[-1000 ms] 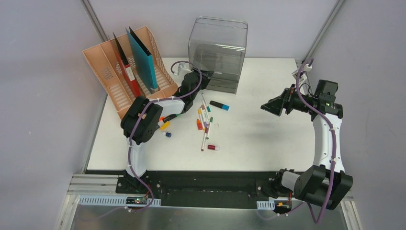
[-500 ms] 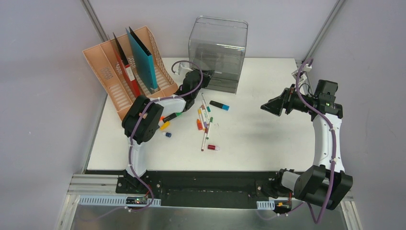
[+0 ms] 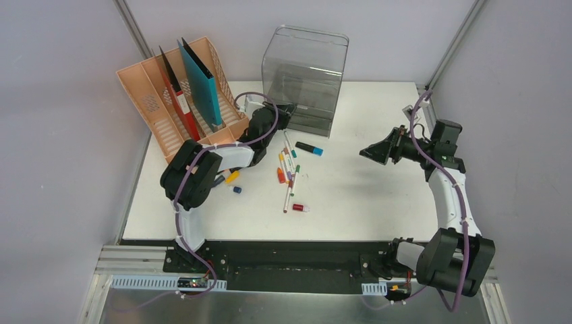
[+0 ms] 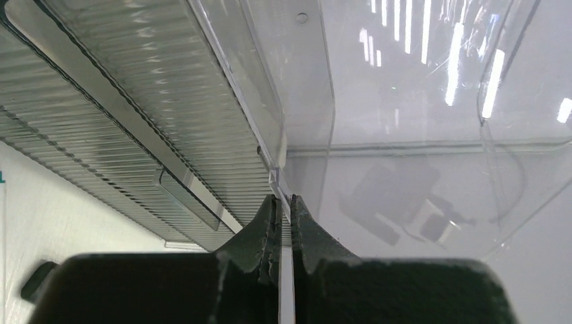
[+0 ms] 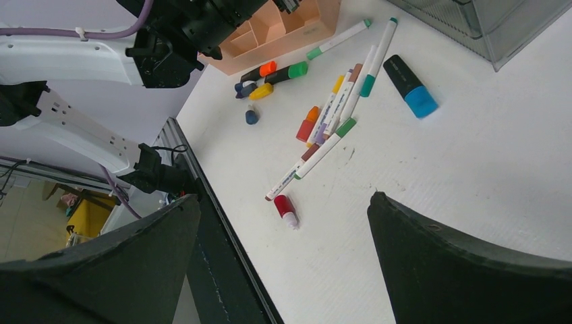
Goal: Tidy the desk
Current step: Open the drawer in the storage box.
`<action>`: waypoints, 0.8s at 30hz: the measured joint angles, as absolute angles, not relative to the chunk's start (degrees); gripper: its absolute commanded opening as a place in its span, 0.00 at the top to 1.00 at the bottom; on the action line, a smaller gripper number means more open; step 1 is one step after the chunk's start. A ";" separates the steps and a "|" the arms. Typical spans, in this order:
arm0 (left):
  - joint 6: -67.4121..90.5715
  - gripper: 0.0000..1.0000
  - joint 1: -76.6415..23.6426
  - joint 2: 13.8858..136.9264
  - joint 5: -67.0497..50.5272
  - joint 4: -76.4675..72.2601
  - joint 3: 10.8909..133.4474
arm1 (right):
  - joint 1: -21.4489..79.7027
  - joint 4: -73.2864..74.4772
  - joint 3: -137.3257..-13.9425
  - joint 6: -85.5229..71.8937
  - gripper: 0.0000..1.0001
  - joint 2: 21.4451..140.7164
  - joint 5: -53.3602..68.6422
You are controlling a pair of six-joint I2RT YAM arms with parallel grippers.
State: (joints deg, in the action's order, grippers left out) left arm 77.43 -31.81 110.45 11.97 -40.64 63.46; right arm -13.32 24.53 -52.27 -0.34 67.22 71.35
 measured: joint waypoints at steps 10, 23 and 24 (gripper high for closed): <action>77.06 1.00 -31.83 106.37 9.87 -41.50 60.10 | -6.61 7.42 -49.41 -9.34 0.01 67.35 68.99; 75.37 1.00 -31.79 100.55 6.92 -41.08 57.60 | 4.19 -7.29 -58.08 -22.46 0.01 81.14 54.85; 75.20 1.00 -31.79 100.12 6.85 -40.80 57.54 | 4.36 -9.06 -58.89 -24.01 0.01 82.78 53.82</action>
State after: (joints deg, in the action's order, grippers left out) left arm 75.20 -31.79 100.12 6.85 -40.80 57.54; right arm 4.36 -9.06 -58.89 -24.01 82.78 53.82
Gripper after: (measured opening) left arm 0.030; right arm 0.991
